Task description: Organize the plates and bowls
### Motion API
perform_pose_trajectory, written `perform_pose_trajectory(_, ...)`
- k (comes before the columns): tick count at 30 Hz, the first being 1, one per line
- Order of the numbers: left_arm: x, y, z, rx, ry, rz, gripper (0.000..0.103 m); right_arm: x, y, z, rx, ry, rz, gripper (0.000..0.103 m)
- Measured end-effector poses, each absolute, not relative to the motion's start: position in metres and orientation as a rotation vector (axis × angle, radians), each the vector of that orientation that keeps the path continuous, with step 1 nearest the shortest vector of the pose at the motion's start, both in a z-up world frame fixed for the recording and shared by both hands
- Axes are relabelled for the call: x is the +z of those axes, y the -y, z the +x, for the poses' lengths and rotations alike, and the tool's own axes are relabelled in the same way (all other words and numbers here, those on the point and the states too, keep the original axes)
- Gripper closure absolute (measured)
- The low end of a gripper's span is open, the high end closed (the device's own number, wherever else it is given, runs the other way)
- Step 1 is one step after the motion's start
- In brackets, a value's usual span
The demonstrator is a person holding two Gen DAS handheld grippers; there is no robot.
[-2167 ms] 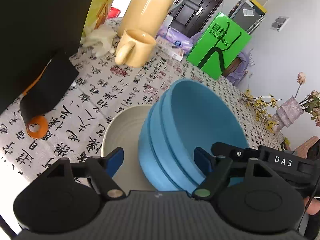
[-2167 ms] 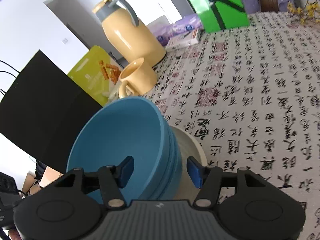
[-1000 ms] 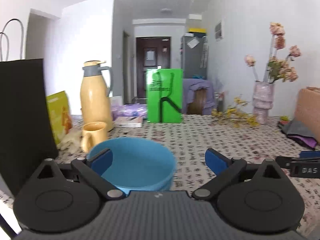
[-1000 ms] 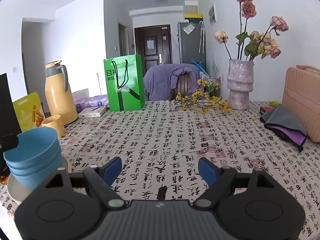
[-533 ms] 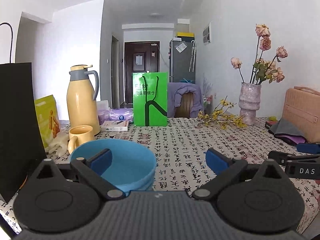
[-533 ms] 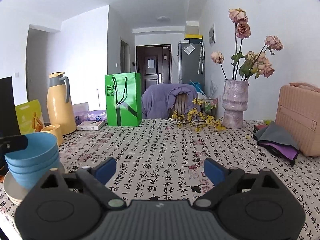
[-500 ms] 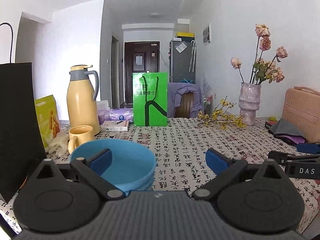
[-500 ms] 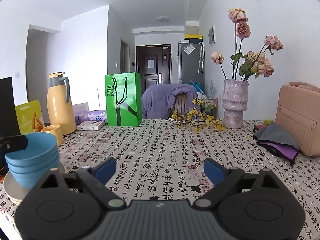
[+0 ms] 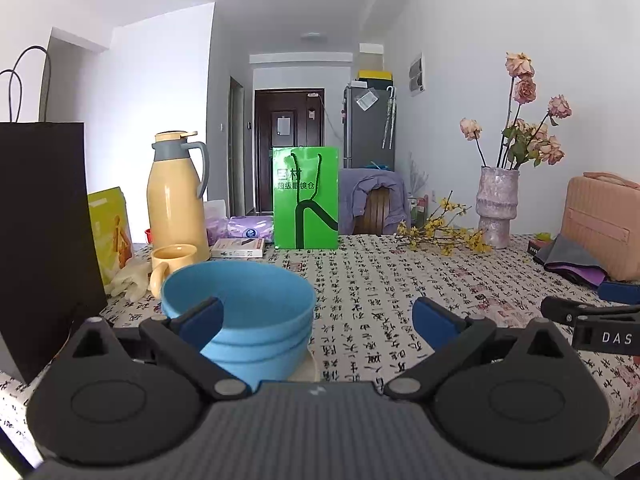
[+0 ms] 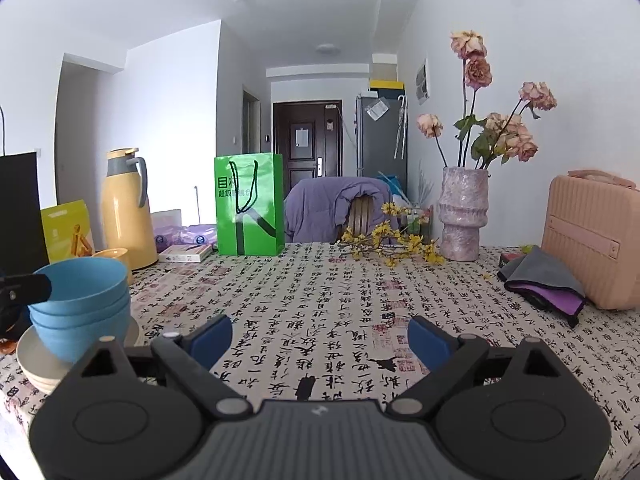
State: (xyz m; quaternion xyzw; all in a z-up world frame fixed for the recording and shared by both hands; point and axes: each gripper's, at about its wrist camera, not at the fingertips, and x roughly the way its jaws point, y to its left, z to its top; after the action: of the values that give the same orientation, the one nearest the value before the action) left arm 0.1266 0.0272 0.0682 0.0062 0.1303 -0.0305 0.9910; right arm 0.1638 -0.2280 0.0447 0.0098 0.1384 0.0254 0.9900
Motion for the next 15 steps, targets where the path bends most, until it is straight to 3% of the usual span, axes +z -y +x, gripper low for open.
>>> perform_pose_trajectory(15,0.058,-0.026,0.060,-0.078,-0.203,0.002,0.000,0.034,0.229,0.094,0.071,-0.230,0.035,0.008)
